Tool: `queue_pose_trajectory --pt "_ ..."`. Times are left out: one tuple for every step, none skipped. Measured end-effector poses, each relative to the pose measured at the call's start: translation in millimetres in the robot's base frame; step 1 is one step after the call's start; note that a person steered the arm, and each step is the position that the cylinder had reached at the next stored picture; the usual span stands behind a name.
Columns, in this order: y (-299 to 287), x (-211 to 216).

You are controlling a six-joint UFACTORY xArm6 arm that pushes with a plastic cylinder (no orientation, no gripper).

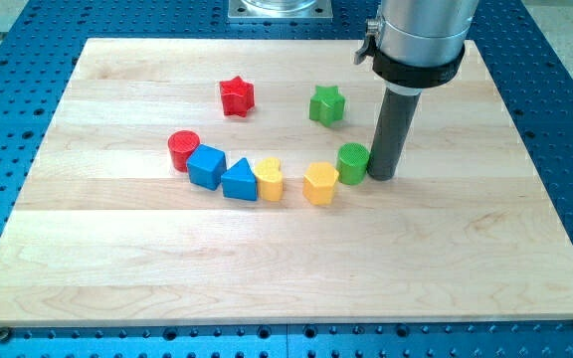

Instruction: Adjust the green star to the right of the red star

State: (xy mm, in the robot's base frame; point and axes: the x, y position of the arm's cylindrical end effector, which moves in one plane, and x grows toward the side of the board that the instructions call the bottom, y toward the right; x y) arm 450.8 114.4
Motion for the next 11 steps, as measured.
queue_pose_trajectory --pt "6 -2" --pt "18 -55" --pt "-1 -83" --pt "-37 -83" --pt "-56 -83" --pt "-70 -84" --pt "-73 -85" --pt "-70 -80" --pt "-38 -77" --pt "-14 -83" --pt "-3 -106"
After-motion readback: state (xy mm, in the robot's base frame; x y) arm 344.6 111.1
